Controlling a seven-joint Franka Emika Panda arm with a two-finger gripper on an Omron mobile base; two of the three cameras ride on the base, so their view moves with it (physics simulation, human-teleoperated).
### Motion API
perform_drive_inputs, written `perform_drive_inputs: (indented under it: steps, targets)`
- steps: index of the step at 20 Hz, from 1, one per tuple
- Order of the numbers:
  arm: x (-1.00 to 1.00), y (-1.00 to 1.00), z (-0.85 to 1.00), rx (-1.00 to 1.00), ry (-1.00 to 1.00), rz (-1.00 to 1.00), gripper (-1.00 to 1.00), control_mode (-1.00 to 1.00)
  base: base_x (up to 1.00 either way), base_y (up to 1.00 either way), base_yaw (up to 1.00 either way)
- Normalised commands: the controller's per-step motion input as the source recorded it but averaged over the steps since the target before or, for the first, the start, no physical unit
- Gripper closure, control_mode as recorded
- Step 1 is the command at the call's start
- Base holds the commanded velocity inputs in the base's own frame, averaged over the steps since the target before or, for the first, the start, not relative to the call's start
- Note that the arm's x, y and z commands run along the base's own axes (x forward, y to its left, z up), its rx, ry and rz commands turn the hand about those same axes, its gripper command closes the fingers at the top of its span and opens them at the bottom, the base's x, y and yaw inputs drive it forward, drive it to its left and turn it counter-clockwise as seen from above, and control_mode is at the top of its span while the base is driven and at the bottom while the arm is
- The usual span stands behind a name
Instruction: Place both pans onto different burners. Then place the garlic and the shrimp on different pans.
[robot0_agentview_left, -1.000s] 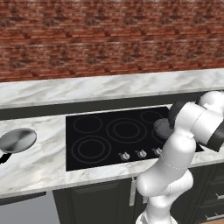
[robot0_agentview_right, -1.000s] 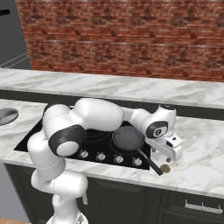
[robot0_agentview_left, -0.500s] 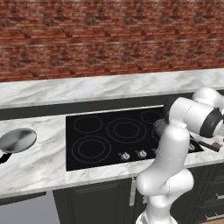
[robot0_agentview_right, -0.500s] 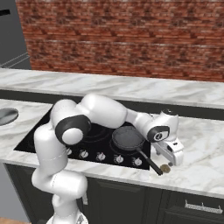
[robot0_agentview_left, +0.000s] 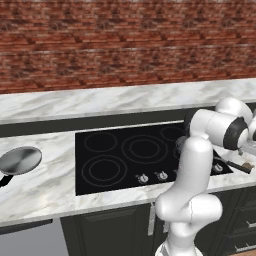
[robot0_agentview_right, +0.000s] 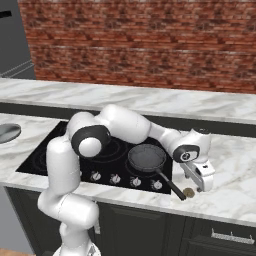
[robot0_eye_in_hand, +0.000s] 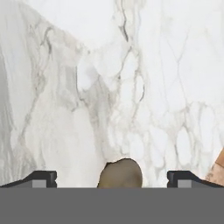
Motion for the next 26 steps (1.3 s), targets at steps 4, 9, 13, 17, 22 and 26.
perform_drive_inputs:
  steps: [4, 9, 13, 17, 22, 26]
  targets:
    - [0.0, 0.0, -0.03, 0.0, 0.03, -0.12, -1.0, -1.0, 0.0, 0.0, 0.0]
    - [0.0, 0.01, -0.04, 0.0, 0.05, -0.14, -1.0, -1.0, 0.0, 0.0, 0.0]
    - [0.0, 0.01, -0.03, 0.0, 0.05, -0.14, -1.0, -1.0, 0.0, 0.0, 0.0]
    - [-0.06, 0.03, -0.05, 0.0, 0.07, -0.08, -1.0, -1.0, 0.0, 0.0, 0.0]
    - [0.0, 0.16, -0.04, 0.0, 0.01, -0.02, -1.0, -1.0, 0.0, 0.0, 0.0]
    - [-0.05, 0.06, 0.0, 0.0, -0.01, 0.0, -1.0, -1.0, 0.0, 0.0, 0.0]
